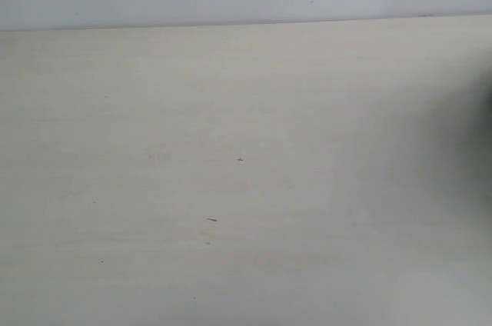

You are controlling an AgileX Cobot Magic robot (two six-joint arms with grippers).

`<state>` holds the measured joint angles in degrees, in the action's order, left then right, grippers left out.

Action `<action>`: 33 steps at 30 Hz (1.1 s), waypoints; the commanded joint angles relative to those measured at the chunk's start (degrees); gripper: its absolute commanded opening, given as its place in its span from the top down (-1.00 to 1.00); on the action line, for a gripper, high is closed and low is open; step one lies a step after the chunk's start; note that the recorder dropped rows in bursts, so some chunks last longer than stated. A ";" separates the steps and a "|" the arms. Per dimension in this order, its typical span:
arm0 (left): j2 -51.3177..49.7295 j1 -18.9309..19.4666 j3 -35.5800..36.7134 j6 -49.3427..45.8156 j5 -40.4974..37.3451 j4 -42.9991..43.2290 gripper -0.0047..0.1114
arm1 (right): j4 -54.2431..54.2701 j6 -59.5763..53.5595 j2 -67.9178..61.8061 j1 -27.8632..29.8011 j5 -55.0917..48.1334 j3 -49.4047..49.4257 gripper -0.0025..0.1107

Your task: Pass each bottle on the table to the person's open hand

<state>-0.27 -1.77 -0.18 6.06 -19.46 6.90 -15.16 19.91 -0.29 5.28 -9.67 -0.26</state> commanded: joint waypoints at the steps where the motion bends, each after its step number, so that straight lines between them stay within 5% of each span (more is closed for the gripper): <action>1: 0.27 0.14 0.18 0.18 0.39 0.18 0.88 | -0.30 -0.30 0.29 0.35 0.79 0.26 0.96; 33: 0.27 0.14 0.18 0.18 0.39 0.18 0.88 | -0.30 -0.29 0.29 0.35 -0.03 0.26 0.96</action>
<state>-0.27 -1.77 -0.18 6.06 -19.46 6.90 -15.16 19.91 -0.29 5.28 -9.67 -0.26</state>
